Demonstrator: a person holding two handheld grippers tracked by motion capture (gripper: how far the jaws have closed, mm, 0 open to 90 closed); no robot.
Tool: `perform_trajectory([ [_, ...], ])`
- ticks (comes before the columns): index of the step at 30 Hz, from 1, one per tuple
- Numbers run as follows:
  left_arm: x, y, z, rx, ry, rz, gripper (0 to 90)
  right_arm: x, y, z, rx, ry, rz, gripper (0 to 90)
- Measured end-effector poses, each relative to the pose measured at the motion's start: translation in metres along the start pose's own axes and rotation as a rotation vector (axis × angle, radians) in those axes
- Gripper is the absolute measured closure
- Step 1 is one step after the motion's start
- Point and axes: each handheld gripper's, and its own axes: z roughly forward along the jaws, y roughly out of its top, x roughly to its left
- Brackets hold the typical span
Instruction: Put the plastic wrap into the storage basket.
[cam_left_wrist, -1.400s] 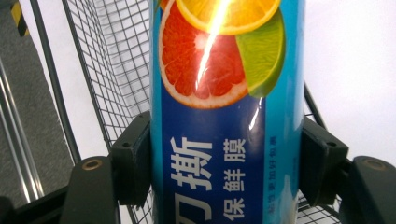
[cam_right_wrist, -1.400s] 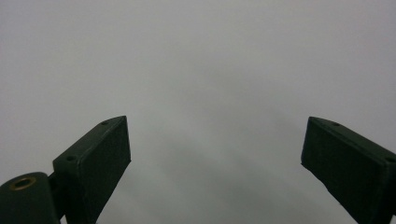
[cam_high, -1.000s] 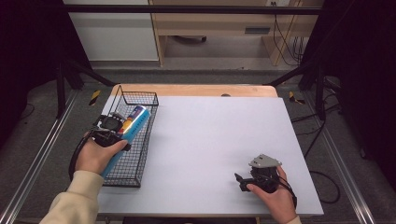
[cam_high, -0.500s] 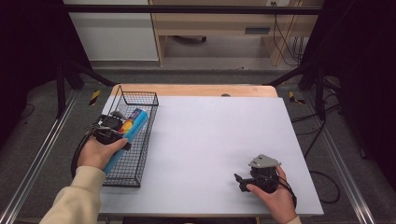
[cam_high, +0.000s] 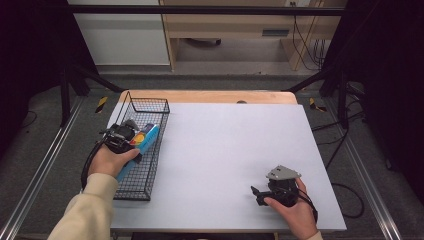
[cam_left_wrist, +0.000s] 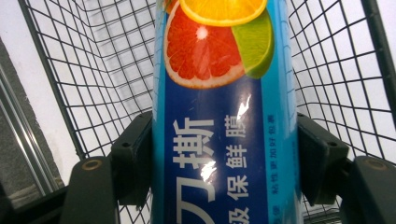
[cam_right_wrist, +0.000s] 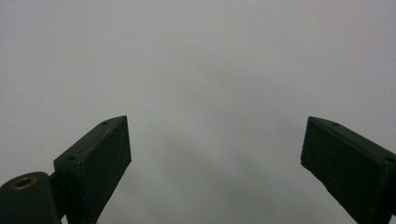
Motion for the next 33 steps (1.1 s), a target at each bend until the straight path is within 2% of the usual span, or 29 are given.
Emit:
perform_trajectory([
  [20, -0.001, 0.006, 0.007, 0.055, 0.012, 0.023, 31.4, -0.002, -0.001, -0.001, -0.002, 0.003, 0.002, 8.8],
  [26, -0.001, 0.007, 0.007, 0.046, 0.017, 0.017, 30.9, -0.001, -0.001, -0.001, 0.0, 0.002, 0.005, 8.8],
  [28, -0.002, 0.006, 0.003, 0.004, 0.04, 0.029, 29.9, -0.001, -0.001, -0.001, 0.0, 0.0, 0.003, 8.8],
  [31, -0.001, 0.004, -0.01, -0.116, 0.036, 0.016, 22.5, -0.001, -0.001, -0.001, 0.004, 0.0, 0.004, 8.8],
  [32, -0.001, 0.004, -0.012, -0.13, 0.044, 0.018, 19.6, -0.001, -0.001, 0.0, 0.004, -0.001, 0.001, 8.8],
  [33, -0.001, 0.003, -0.016, -0.166, 0.063, 0.025, 17.8, -0.001, -0.001, 0.0, 0.005, -0.002, -0.006, 8.8],
])
